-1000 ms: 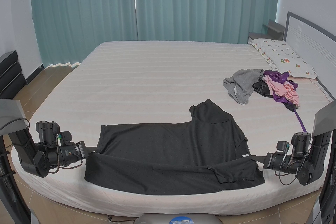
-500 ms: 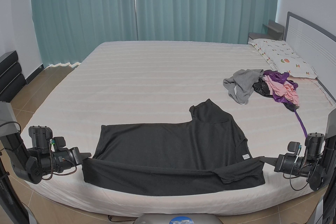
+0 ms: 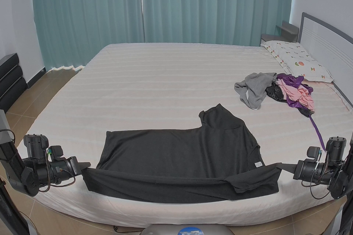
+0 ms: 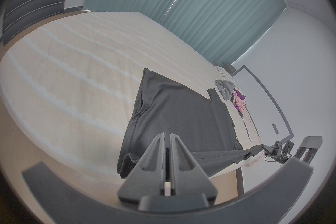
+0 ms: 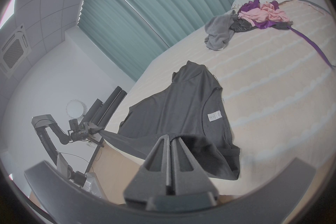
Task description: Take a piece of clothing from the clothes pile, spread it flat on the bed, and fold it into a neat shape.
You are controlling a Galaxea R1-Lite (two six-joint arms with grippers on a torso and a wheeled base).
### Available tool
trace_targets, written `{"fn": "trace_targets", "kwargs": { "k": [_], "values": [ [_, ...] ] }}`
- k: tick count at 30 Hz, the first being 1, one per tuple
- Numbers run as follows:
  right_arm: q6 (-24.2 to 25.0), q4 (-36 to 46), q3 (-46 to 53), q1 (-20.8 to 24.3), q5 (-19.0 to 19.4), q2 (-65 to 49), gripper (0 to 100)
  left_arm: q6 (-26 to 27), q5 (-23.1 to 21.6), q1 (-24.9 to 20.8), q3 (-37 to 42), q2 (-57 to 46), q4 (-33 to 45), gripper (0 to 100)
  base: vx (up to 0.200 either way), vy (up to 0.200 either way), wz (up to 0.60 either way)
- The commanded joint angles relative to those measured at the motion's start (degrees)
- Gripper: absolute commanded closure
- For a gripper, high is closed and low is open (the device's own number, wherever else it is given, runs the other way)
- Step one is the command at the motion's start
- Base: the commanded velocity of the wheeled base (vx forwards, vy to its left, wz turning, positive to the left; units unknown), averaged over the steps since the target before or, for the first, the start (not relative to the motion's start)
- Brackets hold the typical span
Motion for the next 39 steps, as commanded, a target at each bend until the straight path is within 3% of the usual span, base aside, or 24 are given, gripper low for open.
{"fn": "trace_targets", "kwargs": {
  "k": [1,20,25,28,39],
  "values": [
    [0.21,1.59,0.99,-0.09,0.69,-5.87,100,-0.1,-0.11,0.08,0.9,-1.68,-0.05,100,0.0,0.0,0.0],
    [-1.11,14.69,0.99,-0.35,0.34,-14.49,100,1.48,-1.34,0.17,6.96,-6.78,0.04,100,0.0,0.0,0.0],
    [-3.05,18.64,0.99,-1.14,0.25,-16.51,100,3.06,-1.34,0.17,8.28,-6.78,0.13,100,0.0,0.0,0.0],
    [-6.47,26.73,0.99,-1.4,0.08,-19.58,100,3.15,-1.34,0.17,9.51,-6.78,0.22,100,0.0,0.0,0.0],
    [-8.23,32.09,0.99,-2.11,-0.01,-22.66,100,3.15,-0.82,0.17,11.27,-6.61,0.57,100,0.0,0.0,0.0]
  ]
}}
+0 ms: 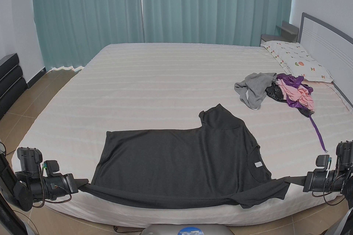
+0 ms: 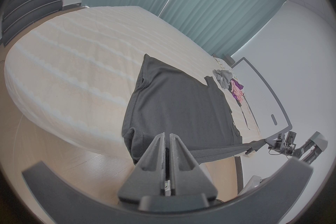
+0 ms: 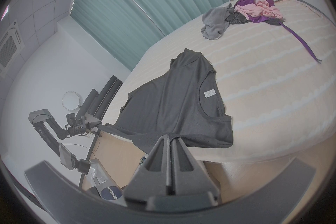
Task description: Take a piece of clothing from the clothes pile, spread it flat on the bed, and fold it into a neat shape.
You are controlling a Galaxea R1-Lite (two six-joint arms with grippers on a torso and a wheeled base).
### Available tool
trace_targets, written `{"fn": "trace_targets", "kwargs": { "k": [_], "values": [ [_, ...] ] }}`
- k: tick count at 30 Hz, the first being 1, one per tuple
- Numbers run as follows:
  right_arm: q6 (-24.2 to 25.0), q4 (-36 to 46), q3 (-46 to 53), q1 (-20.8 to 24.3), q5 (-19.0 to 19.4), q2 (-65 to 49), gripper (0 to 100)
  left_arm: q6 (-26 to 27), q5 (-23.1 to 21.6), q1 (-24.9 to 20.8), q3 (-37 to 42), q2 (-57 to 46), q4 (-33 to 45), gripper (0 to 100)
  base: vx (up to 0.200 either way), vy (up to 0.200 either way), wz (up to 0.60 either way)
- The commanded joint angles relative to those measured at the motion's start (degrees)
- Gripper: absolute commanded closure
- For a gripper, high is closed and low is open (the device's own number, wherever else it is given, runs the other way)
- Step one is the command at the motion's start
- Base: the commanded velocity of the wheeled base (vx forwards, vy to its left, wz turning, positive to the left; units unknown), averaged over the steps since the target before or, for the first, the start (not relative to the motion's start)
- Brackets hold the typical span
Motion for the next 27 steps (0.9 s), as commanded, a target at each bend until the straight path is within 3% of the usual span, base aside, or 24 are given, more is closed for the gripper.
{"fn": "trace_targets", "kwargs": {
  "k": [1,10,16,27],
  "values": [
    [0.04,-0.46,0.99,-0.21,0.05,-1.68,100,-0.03,0.07,0.04,0.3,0.69,-0.02,100,0.0,0.0,0.0],
    [0.65,-0.46,-2.53,-0.12,-0.04,1.31,100,-0.91,0.43,-0.14,-3.91,6.76,-0.37,100,0.0,0.0,0.0],
    [0.65,-0.46,-7.1,0.15,-0.04,8.08,100,-4.6,0.43,-0.76,-9.28,10.8,-0.19,100,0.0,0.0,0.0],
    [0.65,-0.46,-15.54,1.73,-0.39,17.83,100,-4.95,2.27,-2.95,-15.16,17.04,-0.37,100,0.0,0.0,0.0]
  ]
}}
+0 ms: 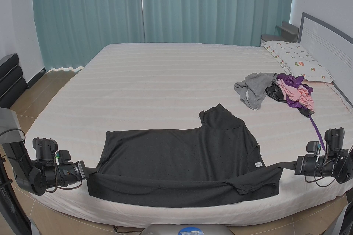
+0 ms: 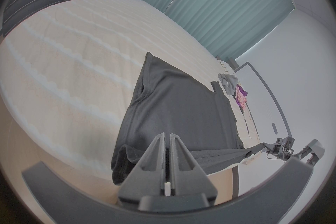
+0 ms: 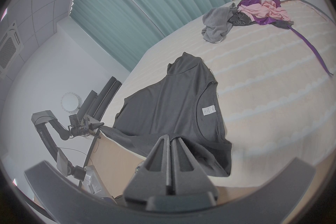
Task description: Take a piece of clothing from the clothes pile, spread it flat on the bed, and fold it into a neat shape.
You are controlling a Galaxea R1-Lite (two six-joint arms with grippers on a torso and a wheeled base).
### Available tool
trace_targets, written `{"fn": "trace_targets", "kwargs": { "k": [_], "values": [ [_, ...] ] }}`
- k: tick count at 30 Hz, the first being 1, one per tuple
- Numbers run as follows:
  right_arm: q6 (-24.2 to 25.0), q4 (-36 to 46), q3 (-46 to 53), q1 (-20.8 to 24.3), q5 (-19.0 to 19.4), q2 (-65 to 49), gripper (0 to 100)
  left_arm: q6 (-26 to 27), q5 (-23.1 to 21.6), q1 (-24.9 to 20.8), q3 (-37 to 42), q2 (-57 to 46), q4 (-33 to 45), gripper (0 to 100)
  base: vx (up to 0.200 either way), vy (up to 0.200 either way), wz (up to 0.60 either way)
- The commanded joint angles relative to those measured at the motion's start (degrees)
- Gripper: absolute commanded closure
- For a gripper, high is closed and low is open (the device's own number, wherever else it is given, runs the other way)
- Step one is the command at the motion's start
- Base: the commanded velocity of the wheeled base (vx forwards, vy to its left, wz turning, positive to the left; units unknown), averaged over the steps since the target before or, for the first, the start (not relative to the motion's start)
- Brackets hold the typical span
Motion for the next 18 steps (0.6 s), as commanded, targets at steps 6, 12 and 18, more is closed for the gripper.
{"fn": "trace_targets", "kwargs": {
  "k": [6,12,18],
  "values": [
    [0.11,0.08,-7.76,1.66,-0.24,10.0,100,-0.12,3.51,-0.75,-6.2,7.76,-0.14,100,0.0,0.0,0.0],
    [0.19,-0.01,-11.19,1.74,-2.43,13.25,100,-0.2,4.65,-0.75,-8.13,8.9,-0.22,100,0.0,0.0,0.0],
    [0.46,-0.1,-9.69,1.74,-2.08,11.23,100,-0.2,4.83,-0.66,-7.25,7.67,-0.22,100,0.0,0.0,0.0]
  ]
}}
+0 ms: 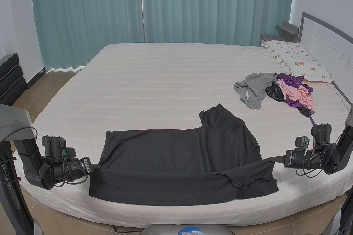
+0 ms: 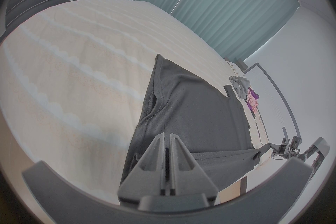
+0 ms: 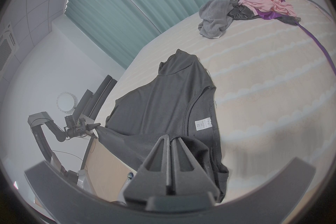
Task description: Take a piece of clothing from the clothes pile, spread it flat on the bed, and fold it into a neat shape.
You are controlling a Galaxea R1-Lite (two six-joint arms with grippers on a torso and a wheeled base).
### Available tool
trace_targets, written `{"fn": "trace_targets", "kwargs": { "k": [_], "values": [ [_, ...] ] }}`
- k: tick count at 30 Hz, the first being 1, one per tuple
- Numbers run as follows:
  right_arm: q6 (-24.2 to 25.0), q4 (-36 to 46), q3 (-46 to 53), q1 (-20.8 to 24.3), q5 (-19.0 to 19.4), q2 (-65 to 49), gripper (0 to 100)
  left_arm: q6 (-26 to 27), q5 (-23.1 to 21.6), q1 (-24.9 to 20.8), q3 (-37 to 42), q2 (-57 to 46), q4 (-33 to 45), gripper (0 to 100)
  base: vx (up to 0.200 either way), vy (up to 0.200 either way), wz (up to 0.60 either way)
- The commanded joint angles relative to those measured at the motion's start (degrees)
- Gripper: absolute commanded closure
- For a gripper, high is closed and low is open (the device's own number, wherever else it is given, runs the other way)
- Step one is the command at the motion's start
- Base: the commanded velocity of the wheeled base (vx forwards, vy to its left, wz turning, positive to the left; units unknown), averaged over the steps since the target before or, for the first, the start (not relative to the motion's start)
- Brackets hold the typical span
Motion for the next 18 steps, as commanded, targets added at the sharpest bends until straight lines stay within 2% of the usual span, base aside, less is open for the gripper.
{"fn": "trace_targets", "kwargs": {
  "k": [1,11,18],
  "values": [
    [0.02,-0.05,1.13,-0.06,0.34,-1.19,100,-0.01,0.01,0.16,0.59,-1.05,-0.02,100,0.0,0.0,0.0],
    [0.72,0.13,4.21,-0.33,0.43,-9.1,100,-0.01,-0.08,1.74,4.02,-6.59,0.07,100,0.0,0.0,0.0],
    [2.39,-0.05,3.24,-0.06,0.34,-6.9,100,-0.01,-0.08,1.48,3.14,-4.13,-0.02,100,0.0,0.0,0.0]
  ]
}}
